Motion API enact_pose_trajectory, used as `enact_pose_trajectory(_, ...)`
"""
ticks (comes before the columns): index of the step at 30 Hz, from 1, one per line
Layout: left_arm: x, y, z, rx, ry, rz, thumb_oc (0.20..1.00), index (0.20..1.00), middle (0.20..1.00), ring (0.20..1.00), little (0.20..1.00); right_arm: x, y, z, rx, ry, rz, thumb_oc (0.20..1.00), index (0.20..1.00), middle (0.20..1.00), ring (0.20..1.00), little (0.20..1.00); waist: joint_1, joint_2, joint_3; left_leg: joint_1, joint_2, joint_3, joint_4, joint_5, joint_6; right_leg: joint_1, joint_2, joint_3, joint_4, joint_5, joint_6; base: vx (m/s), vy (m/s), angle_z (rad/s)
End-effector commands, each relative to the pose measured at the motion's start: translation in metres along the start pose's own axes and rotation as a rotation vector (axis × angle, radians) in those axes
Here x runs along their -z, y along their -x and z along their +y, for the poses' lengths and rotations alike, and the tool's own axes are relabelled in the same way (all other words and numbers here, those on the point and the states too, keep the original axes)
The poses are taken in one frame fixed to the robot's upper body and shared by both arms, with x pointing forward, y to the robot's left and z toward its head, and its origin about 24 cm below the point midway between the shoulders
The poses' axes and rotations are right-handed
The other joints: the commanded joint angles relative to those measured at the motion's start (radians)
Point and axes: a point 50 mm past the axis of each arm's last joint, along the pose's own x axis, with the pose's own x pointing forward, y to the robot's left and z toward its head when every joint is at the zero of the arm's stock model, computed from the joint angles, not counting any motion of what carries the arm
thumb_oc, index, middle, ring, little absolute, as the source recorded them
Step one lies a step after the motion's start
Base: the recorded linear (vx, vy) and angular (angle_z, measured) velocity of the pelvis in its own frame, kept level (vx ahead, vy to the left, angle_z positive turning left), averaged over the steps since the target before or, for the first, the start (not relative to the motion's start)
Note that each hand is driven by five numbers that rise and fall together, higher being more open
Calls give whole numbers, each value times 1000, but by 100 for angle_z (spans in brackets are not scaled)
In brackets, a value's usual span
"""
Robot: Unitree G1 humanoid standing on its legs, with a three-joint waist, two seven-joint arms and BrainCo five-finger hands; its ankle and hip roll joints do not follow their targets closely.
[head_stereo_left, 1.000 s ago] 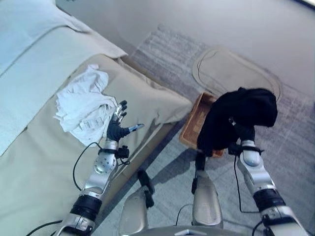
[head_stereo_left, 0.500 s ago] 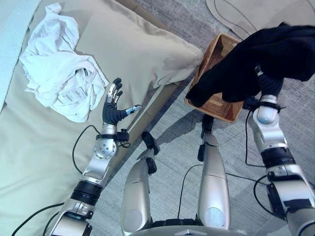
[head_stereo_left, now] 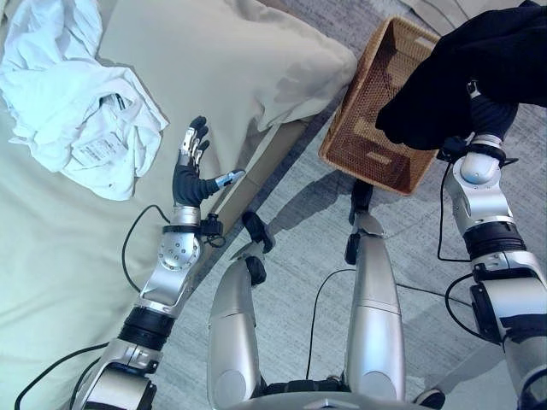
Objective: Pick up clothes into the bucket
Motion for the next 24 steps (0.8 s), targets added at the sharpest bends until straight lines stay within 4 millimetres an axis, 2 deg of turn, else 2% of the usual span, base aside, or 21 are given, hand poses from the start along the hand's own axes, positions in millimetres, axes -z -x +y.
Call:
enact_pose_trajectory(1, -18, 7, 6, -26, 54, -95, 1000, 1000, 1000, 1000, 1000, -25, -14, -7, -15, 64, -120, 200, 200, 200, 200, 200, -14, 29, -49, -54, 44, -119, 138, -117, -47, -4, -9, 74, 13, -11, 93, 0, -2, 6)
enact_pose_trajectory(8, -20, 4, 3, -14, 61, -106, 1000, 1000, 1000, 1000, 1000, -8, -23, -2, -71, 220, -5, 200, 200, 200, 200, 200, -1, 36, -47, -102, 39, -124, 176, -124, -46, -50, -8, 82, 54, -21, 83, -5, 7, 2)
enact_pose_trajectory(18, -22, 1, 3, -12, 66, -117, 1000, 1000, 1000, 1000, 1000, -12, -32, -3, -105, 355, -4, 200, 200, 200, 200, 200, 6, 36, -54, -122, 33, -131, 179, -121, -46, -67, -7, 82, 61, -25, 80, 0, 0, 0)
enact_pose_trajectory(19, -22, 0, 3, -12, 66, -117, 1000, 1000, 1000, 1000, 1000, -12, -33, -3, -106, 364, -6, 247, 247, 247, 247, 247, 8, 34, -55, -122, 32, -132, 178, -120, -46, -68, -7, 83, 60, -24, 80, 0, 0, 0)
enact_pose_trajectory(20, -22, 0, 4, -16, 64, -117, 1000, 1000, 1000, 1000, 1000, -13, -33, -3, -107, 373, -9, 514, 514, 514, 514, 514, 7, 33, -55, -123, 33, -130, 178, -119, -47, -68, -7, 83, 60, -23, 80, 0, 0, 0)
enact_pose_trajectory(21, -22, 0, 5, -18, 61, -117, 1000, 1000, 1000, 1000, 1000, -13, -34, -4, -110, 391, -7, 1000, 1000, 1000, 1000, 1000, 7, 32, -56, -123, 33, -130, 177, -118, -46, -68, -7, 82, 59, -22, 81, 0, 0, 0)
enact_pose_trajectory(24, -22, -1, 4, -19, 64, -117, 1000, 1000, 1000, 1000, 1000, -13, -37, -8, -93, 426, 12, 1000, 1000, 1000, 1000, 1000, 9, 31, -57, -122, 31, -129, 169, -115, -46, -65, -8, 79, 51, -19, 81, 0, 0, 0)
